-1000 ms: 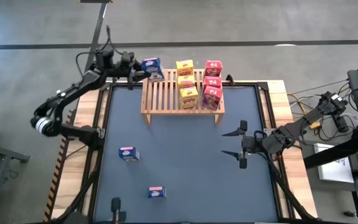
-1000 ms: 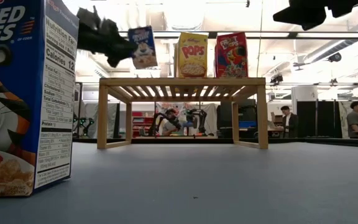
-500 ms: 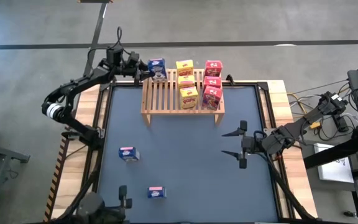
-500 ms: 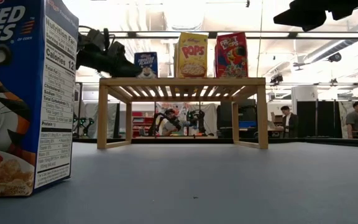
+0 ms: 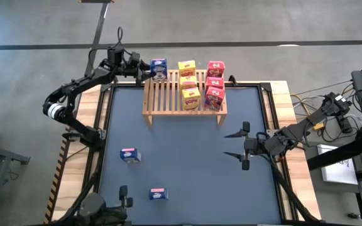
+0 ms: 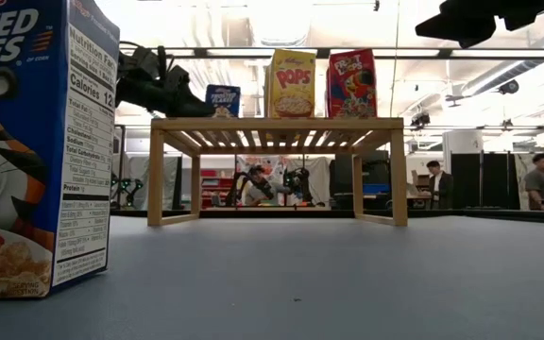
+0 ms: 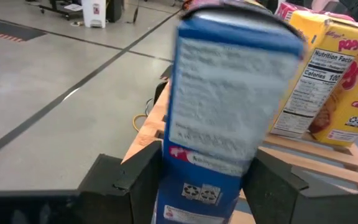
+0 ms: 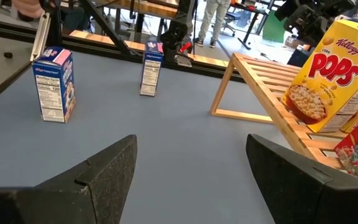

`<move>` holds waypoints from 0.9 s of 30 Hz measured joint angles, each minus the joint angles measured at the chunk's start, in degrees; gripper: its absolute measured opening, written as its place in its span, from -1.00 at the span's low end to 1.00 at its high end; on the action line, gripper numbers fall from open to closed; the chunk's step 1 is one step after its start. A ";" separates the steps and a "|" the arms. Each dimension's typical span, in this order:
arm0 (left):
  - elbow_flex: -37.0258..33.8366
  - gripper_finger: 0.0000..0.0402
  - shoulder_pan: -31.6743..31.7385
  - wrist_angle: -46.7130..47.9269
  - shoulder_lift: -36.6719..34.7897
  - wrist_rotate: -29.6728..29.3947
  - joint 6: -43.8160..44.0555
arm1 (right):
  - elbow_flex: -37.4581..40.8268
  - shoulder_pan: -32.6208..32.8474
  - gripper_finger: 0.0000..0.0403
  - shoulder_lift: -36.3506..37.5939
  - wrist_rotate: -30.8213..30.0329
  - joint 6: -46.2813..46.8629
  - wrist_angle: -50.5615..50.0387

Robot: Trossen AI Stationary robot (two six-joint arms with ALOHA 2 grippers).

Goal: Stack cereal on shelf
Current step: Put the top right blue cereal box on the shelf, then put the top blue cereal box on the shelf aligned with the other blue cereal box

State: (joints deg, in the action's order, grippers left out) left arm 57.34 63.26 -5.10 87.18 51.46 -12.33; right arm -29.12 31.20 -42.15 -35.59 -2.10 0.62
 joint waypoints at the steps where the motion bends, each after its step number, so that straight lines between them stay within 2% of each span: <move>1: 0.00 -0.06 0.00 0.00 0.00 -0.04 0.51 | 0.00 0.00 0.44 0.00 0.00 0.01 0.01; 8: 0.00 0.12 0.00 0.12 -0.05 -0.03 2.26 | 0.00 -0.01 0.44 0.04 -0.01 0.86 0.09; 14: 0.00 0.18 0.22 3.45 -1.95 -1.60 2.22 | 0.00 0.00 0.44 0.04 -0.02 2.73 -0.46; 16: 0.11 0.18 0.75 8.11 -4.36 -4.33 -0.08 | 0.00 0.00 0.44 0.04 -0.02 3.52 -0.94; 22: 3.97 0.18 1.33 30.54 -13.29 -14.29 -9.32 | -0.13 0.00 0.44 0.07 0.00 3.89 -1.23; 27: 3.76 0.18 0.02 44.20 -20.96 -16.63 -10.14 | -0.13 0.00 0.44 0.07 -0.02 3.05 -0.89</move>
State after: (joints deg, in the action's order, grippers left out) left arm 61.10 63.28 39.10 66.22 34.83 -22.47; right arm -29.26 31.20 -42.09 -35.62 0.95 -0.27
